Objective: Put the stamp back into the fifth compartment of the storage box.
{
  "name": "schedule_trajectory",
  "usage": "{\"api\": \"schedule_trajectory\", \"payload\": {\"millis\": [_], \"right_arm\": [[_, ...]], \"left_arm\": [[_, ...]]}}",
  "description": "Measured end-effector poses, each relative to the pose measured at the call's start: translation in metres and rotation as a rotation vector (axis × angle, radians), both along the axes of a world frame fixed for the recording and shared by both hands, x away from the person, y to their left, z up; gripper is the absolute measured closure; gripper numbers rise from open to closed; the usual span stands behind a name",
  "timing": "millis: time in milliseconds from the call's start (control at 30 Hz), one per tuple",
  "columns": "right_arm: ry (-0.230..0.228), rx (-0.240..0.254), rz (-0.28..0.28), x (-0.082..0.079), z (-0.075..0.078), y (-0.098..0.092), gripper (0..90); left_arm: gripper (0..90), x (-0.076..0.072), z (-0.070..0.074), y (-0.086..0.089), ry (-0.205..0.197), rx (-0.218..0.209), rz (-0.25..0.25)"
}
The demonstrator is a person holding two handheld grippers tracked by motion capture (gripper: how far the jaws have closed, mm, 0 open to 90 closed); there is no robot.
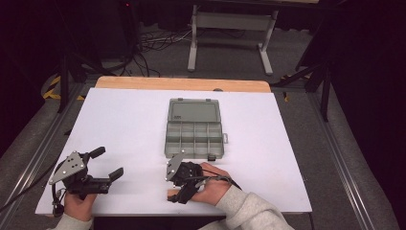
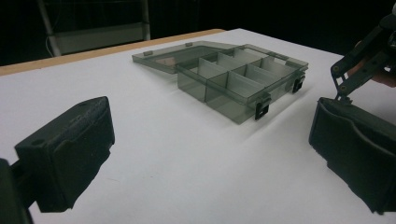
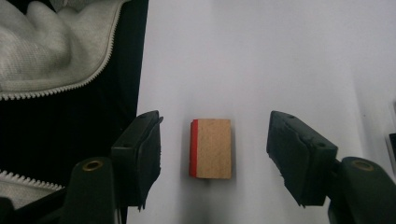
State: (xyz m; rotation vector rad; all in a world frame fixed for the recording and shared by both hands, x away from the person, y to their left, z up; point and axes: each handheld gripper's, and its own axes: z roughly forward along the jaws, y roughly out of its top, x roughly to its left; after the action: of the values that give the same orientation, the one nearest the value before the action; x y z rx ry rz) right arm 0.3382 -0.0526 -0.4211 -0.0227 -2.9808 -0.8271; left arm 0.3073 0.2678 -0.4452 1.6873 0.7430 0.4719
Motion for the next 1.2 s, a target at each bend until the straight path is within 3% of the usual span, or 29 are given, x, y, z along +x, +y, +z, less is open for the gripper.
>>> {"api": "schedule_trajectory", "payload": {"millis": [667,967,1200], "right_arm": [[-0.028,-0.098,0.038,-0.004,-0.011,0.005,51.0],[-0.050,-0.110,0.048,-0.004,-0.012,0.004,63.5],[-0.050,-0.113,0.052,-0.005,-0.012,0.005,65.6]], "left_arm": [[1.0,0.000,0.000,-0.001,0.005,0.005,0.003],[1.0,0.000,0.000,-0.001,0.003,0.001,0.000],[1.0,0.000,0.000,-0.001,0.005,0.004,0.000]]}}
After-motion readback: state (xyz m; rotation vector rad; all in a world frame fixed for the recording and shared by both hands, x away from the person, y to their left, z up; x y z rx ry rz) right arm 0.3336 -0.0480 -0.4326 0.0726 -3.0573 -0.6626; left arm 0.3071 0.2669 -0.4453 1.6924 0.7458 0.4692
